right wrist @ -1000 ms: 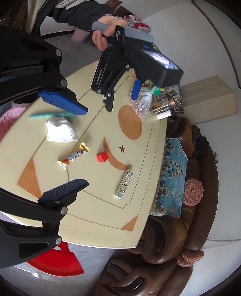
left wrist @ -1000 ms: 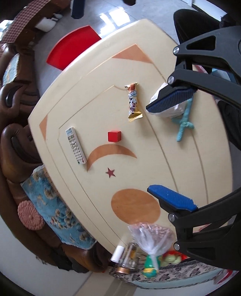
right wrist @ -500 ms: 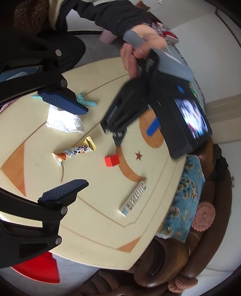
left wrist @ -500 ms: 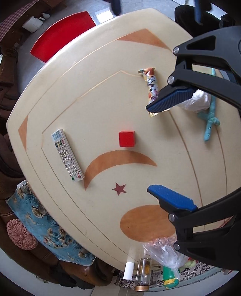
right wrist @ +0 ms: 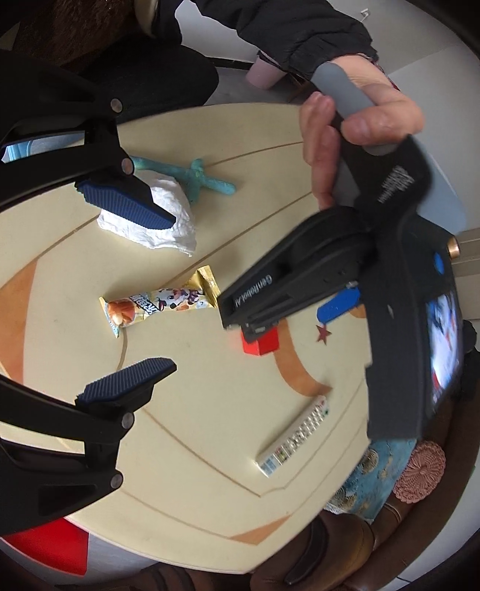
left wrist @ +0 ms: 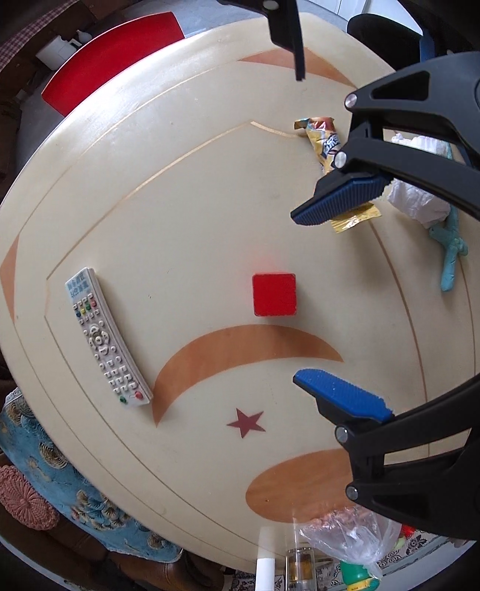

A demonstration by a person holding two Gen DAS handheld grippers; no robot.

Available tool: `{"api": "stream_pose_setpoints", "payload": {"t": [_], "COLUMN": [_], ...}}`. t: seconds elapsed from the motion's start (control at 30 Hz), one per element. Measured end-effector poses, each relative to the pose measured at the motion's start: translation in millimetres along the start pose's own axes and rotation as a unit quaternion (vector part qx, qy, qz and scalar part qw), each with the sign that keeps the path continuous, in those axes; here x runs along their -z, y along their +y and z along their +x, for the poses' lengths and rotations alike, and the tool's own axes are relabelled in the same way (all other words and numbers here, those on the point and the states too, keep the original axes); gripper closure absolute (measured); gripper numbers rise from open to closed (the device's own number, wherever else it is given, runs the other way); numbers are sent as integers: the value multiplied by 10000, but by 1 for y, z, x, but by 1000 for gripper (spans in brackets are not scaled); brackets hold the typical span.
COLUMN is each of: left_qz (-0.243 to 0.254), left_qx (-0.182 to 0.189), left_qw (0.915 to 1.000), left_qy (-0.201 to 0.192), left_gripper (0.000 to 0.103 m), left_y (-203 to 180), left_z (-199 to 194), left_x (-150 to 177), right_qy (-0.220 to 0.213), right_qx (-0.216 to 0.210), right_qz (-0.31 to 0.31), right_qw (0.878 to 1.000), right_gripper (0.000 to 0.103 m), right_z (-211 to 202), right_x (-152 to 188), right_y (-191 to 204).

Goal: Collect trash
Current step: 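Raise both tools back over the table toward the red cube and candy bar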

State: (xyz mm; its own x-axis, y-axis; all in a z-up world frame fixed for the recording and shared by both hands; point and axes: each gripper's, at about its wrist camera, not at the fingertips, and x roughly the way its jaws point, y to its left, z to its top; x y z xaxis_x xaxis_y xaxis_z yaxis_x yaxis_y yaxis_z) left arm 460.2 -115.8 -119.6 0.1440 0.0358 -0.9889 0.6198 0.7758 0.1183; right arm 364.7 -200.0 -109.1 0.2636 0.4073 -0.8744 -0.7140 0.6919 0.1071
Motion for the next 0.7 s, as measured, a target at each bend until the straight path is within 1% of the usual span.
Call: {"api": "stream_pose_setpoints", "payload": {"t": [0.3,0.5,0.7], "left_qz": [-53,8,17], "left_qx": [310,423,496], "left_qw": [9994,9989,9985], "left_qy": [138,180,241], "left_gripper": [25,25,25], "left_y": [-1,-7,-9], "left_z": [21,32,40], "left_x": [-11,-15,-16], "right_qy": [235,233,188], "right_qx": [-53,-93,-27], "right_qz": [-96,-104,-141], "right_qw": [9997,9996,9997], "right_gripper": [32,32,32], "right_z": [32,48,59], "right_x": [8,13,16], "right_y": [-2,-4,-5]}}
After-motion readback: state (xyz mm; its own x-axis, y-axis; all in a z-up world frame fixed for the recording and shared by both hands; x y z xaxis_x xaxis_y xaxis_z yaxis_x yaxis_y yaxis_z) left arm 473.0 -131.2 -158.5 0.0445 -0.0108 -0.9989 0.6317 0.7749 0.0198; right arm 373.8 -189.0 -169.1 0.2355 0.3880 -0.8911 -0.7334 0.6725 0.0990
